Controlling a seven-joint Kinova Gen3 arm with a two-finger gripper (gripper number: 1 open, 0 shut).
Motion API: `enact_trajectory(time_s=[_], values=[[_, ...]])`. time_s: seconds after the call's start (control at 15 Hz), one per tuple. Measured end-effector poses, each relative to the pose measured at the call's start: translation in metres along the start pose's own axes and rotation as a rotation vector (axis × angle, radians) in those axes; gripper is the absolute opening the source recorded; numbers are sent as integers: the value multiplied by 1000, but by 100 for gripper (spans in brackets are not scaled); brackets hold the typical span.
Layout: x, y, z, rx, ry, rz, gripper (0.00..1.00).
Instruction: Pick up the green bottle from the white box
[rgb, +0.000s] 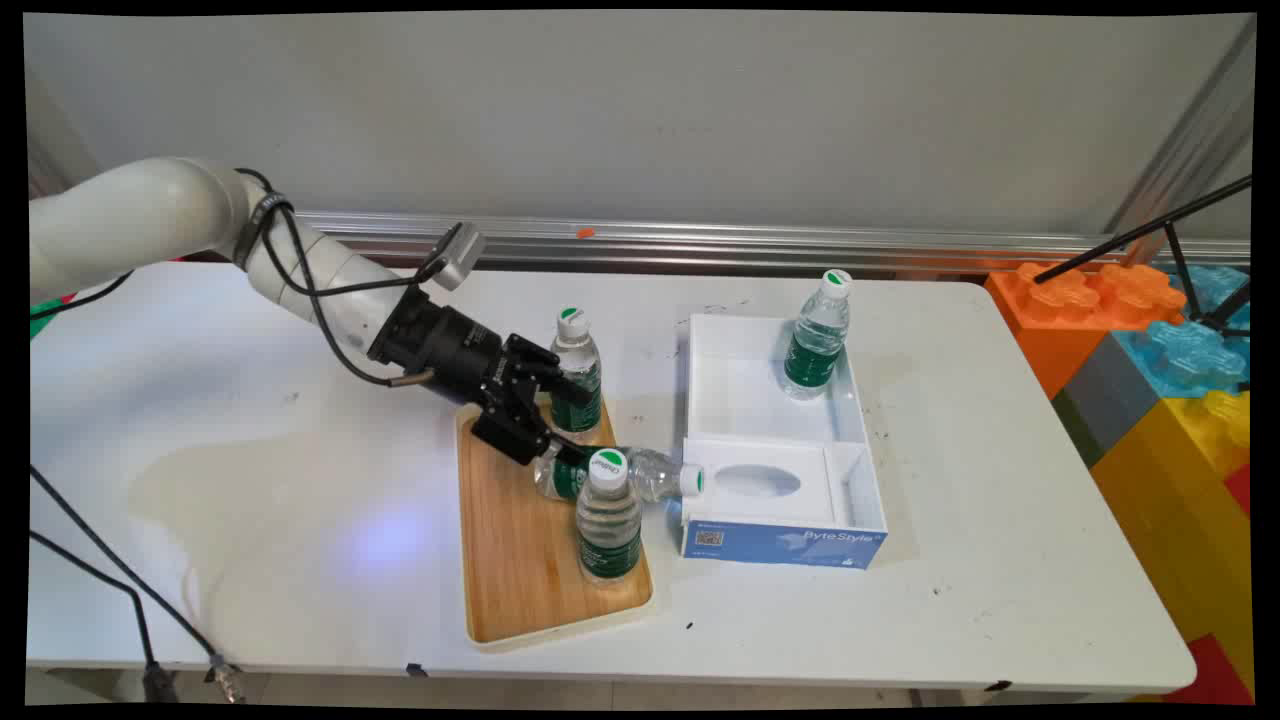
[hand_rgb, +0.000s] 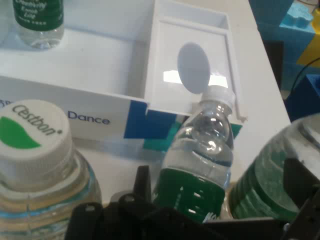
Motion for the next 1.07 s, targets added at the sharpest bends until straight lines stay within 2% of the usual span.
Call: enact_trajectory(time_s=[0.6, 1.07], values=[[25, -17, 7, 27, 38, -1, 100], [39, -22, 11, 31, 64, -4, 100]])
